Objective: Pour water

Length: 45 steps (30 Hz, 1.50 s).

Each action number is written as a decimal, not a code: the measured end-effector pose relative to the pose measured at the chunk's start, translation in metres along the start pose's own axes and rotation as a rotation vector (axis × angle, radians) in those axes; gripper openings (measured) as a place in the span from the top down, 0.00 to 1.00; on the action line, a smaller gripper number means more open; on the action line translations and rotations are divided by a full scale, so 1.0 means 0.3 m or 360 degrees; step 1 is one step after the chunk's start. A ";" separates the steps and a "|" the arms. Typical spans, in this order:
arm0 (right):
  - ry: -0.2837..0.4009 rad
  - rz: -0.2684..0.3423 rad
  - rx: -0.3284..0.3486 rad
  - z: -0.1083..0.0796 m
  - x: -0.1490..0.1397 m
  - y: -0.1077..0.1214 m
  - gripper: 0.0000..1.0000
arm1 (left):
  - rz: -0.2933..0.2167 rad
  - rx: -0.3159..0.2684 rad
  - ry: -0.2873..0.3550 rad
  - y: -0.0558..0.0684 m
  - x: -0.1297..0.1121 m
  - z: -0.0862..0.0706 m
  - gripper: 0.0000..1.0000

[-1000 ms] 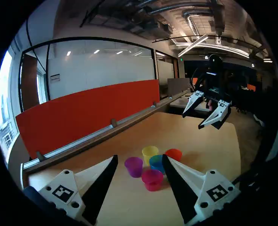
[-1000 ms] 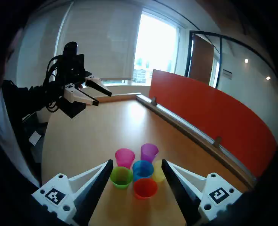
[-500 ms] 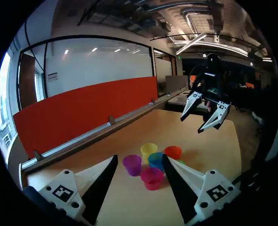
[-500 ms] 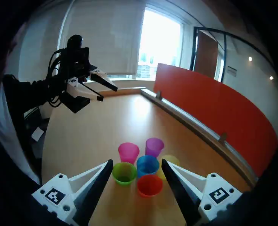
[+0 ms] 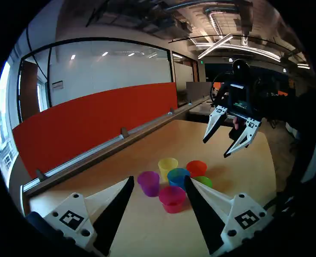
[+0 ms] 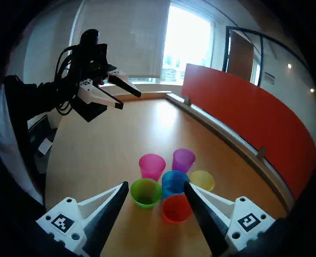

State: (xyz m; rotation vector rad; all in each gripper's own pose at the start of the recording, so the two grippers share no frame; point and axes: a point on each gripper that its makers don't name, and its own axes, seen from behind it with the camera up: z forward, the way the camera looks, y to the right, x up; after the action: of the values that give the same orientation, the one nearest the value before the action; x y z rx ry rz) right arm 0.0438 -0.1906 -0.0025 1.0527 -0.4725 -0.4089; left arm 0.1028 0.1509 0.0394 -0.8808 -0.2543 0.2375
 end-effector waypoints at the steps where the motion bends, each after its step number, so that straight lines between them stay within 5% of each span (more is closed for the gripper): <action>1: -0.0003 0.0000 0.0004 0.004 -0.003 -0.001 0.00 | 0.0003 -0.0003 -0.0005 0.003 -0.005 0.003 0.14; 45: -0.0157 -0.0013 0.0121 0.224 -0.171 -0.066 0.00 | 0.0051 -0.0043 -0.0078 0.022 -0.098 0.106 0.14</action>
State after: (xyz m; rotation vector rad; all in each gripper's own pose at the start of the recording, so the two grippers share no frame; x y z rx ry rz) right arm -0.0378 -0.2205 -0.0013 1.1113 -0.5757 -0.4546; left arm 0.0645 0.1691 0.0500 -0.9068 -0.2896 0.2863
